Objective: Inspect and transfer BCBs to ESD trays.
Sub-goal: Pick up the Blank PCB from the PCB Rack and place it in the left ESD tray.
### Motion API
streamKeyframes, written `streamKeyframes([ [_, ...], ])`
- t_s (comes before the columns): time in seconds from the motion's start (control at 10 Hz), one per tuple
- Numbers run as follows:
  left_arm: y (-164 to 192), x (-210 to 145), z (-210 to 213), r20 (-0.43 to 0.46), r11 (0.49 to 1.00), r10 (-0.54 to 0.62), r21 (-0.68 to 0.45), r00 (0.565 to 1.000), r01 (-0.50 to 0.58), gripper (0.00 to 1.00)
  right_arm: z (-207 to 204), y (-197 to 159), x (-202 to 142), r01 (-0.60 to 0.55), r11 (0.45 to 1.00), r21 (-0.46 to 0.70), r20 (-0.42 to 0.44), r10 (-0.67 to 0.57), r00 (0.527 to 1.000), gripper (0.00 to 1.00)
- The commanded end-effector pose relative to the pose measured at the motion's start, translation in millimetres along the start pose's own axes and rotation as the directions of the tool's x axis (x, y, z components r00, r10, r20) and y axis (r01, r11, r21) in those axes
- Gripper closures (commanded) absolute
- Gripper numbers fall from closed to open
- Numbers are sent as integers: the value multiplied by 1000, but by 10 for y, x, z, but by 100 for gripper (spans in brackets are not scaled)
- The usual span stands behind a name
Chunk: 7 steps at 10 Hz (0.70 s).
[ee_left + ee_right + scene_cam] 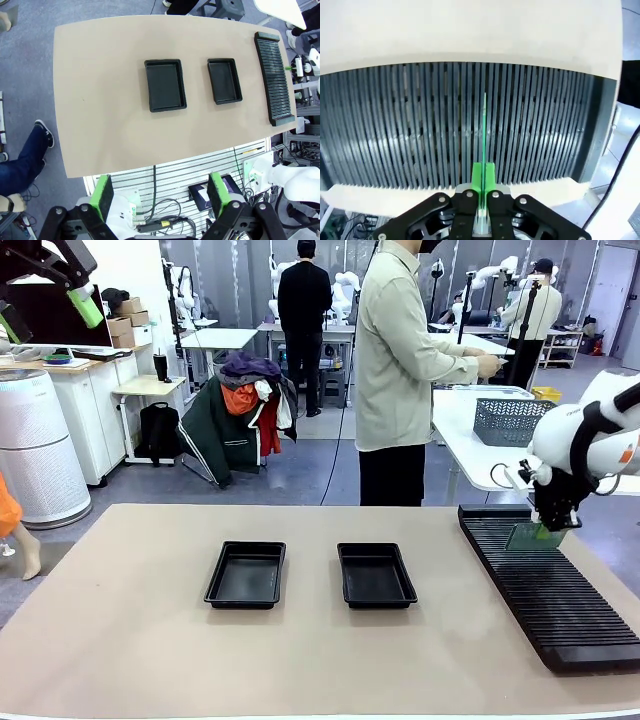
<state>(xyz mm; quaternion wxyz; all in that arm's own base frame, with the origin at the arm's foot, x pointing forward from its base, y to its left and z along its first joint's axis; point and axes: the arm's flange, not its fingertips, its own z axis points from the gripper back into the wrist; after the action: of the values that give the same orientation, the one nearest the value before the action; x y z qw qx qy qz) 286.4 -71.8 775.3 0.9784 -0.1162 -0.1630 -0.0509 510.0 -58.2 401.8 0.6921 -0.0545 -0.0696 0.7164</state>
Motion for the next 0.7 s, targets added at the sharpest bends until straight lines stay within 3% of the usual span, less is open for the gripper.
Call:
streamKeyframes([
  [0.0,14,-1,-4,-1,1000,5,1,1000,-5,0,552,10,-22,9,1000,12,-20,-9,1000,100],
  [0.6,14,-1,-4,-1,1000,5,1,1000,-5,0,2139,236,-68,0,999,-39,-12,-1,1000,100],
])
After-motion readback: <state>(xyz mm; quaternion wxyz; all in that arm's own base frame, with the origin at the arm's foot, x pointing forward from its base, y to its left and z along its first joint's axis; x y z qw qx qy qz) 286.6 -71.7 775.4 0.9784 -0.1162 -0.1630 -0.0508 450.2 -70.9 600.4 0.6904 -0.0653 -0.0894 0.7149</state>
